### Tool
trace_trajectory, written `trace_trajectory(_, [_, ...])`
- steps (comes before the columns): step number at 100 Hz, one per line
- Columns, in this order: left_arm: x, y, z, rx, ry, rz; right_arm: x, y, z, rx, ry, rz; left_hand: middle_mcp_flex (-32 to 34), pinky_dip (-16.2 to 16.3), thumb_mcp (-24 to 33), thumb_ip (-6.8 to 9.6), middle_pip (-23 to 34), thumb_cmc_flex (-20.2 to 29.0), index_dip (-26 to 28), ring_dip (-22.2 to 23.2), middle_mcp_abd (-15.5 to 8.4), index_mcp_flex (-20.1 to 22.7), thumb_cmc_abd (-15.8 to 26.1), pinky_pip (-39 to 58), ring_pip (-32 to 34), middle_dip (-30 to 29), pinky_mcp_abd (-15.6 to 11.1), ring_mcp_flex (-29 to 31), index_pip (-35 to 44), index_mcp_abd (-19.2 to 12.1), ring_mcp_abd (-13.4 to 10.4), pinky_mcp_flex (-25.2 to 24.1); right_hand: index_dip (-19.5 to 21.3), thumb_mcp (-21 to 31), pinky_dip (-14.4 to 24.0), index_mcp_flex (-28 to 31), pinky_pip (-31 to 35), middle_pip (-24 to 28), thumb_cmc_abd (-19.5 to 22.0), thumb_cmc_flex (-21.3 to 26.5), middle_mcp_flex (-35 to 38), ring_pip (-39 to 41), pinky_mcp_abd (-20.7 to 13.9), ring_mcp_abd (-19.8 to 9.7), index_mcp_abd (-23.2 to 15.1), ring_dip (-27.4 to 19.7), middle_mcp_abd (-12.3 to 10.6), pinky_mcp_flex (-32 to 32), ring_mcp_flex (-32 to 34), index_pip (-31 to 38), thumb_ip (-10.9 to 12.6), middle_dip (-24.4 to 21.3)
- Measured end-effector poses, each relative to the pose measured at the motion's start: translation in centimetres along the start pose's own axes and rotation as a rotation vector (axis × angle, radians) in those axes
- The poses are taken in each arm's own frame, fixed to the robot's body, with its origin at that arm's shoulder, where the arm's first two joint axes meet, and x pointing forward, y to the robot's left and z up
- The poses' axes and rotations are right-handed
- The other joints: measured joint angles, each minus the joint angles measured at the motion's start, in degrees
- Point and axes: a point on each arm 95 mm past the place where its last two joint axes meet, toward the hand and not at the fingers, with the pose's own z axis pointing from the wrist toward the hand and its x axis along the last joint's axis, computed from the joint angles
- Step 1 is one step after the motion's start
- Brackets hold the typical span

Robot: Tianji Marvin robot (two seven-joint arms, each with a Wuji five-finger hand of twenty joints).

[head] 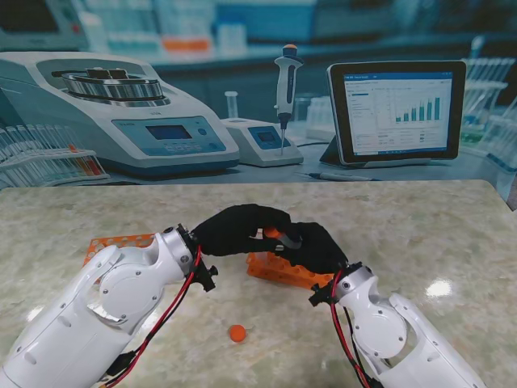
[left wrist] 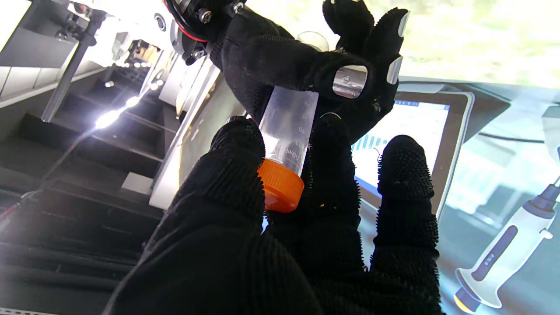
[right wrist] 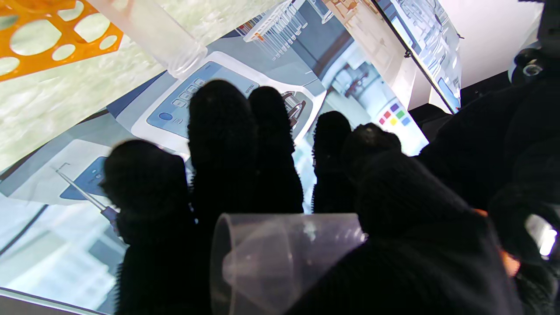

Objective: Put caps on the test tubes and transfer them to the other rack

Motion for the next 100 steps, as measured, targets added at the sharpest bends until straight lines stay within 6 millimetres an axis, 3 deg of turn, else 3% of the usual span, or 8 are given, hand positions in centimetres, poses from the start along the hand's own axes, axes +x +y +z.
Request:
trace_trajectory(17, [0.05,-0.01,0.02,-0.011,0.002,0.003,0.25,0.0,-0.05,-0.002,0.018,0.003,0.0,-2.91,3.21,-0.34,-0.88,0.0,0.24,2.12,0.03,0.09,-0.76,0.0,-0.55,3.41,0.01,2.71,0.99,1.6,0.0,2.17,0.0,0.24,0.0,0.34,0.0,-0.01,0.0,-0.53,0.0,0.07,-0.29,-0.55,-0.1,-0.01,-0.33,0.09,0.62,0.0,-0.03,-0.37])
trace_trajectory(23, [0.12,0.0,0.09,-0.011,0.006,-0.001,0.29,-0.01,-0.06,-0.003,0.023,0.005,0.0,-3.64,5.33,-1.7,-0.88,-0.02,3.34,2.12,0.15,0.1,-1.5,1.26,0.73,6.98,-0.15,3.87,4.89,1.79,-0.14,3.7,0.0,0.24,0.0,0.66,0.01,-0.02,0.0,-0.55,0.0,0.39,-0.73,-0.72,-0.1,-0.01,-0.36,0.12,0.63,0.0,-0.03,-0.45])
trace_trajectory(27, [0.14,0.0,0.15,-0.009,0.008,-0.001,0.33,-0.01,-0.07,-0.003,0.026,0.008,0.0,-3.7,6.43,-2.74,-0.88,-0.03,6.45,1.38,0.18,0.05,-1.88,2.21,2.92,9.87,-0.36,4.21,8.33,2.1,-0.6,4.79,0.0,0.24,0.0,0.78,0.01,-0.03,0.0,-0.55,0.0,0.44,-0.73,-0.74,0.01,-0.01,-0.37,0.13,0.63,0.0,-0.03,-0.46])
trace_trajectory(48, [0.25,-0.02,0.31,-0.005,0.013,0.006,0.42,-0.01,-0.13,0.01,0.044,0.019,0.0,-1.87,7.76,-2.79,0.66,-0.19,20.78,2.84,0.24,-2.91,-2.03,12.44,20.49,18.7,-0.93,5.31,23.83,2.11,-1.71,8.4,-0.62,-0.46,0.0,0.83,0.02,-0.04,0.06,-0.58,0.0,0.37,-0.76,-0.78,1.3,-0.08,-0.38,0.14,0.63,0.0,-0.03,-0.47])
trace_trajectory(73, [0.3,-0.07,0.33,-0.008,0.012,0.011,0.56,0.0,-0.24,0.024,0.045,0.035,0.0,-0.65,7.84,-3.35,1.6,-0.41,26.41,2.03,0.05,-4.78,-2.02,13.67,25.83,20.36,-1.16,6.65,26.33,1.58,-3.7,11.02,-3.72,-5.39,0.0,0.83,-0.8,0.01,0.62,1.63,-0.08,-2.67,-0.76,-0.78,3.81,-0.9,-0.34,-1.46,0.63,1.04,-0.03,0.66])
trace_trajectory(88, [0.25,-0.24,0.26,-0.008,0.012,0.009,0.67,0.0,-0.22,0.024,0.044,0.036,0.0,-0.65,7.88,-3.35,1.6,-0.46,27.85,1.32,-0.25,-4.79,-2.02,13.6,26.46,20.36,-1.17,7.3,26.36,1.2,-4.16,11.89,-5.7,-7.24,0.04,-1.97,-3.0,0.19,0.62,1.71,-2.74,-9.75,-0.02,-0.1,4.58,-2.14,0.28,-5.95,0.5,1.75,1.13,0.68])
trace_trajectory(100, [0.18,-0.4,0.12,-0.009,0.011,0.006,0.82,0.01,-0.15,0.022,0.036,0.034,0.0,-0.65,8.04,-3.37,1.6,-0.46,28.52,0.76,-0.26,-4.79,-2.02,13.25,26.49,19.65,-1.17,7.33,26.41,1.16,-4.18,12.39,-4.83,-7.13,0.06,-2.62,-5.88,-2.39,0.62,-0.42,-6.44,-15.62,1.43,0.64,5.83,-2.21,0.5,-11.38,-2.82,-6.83,1.61,0.73])
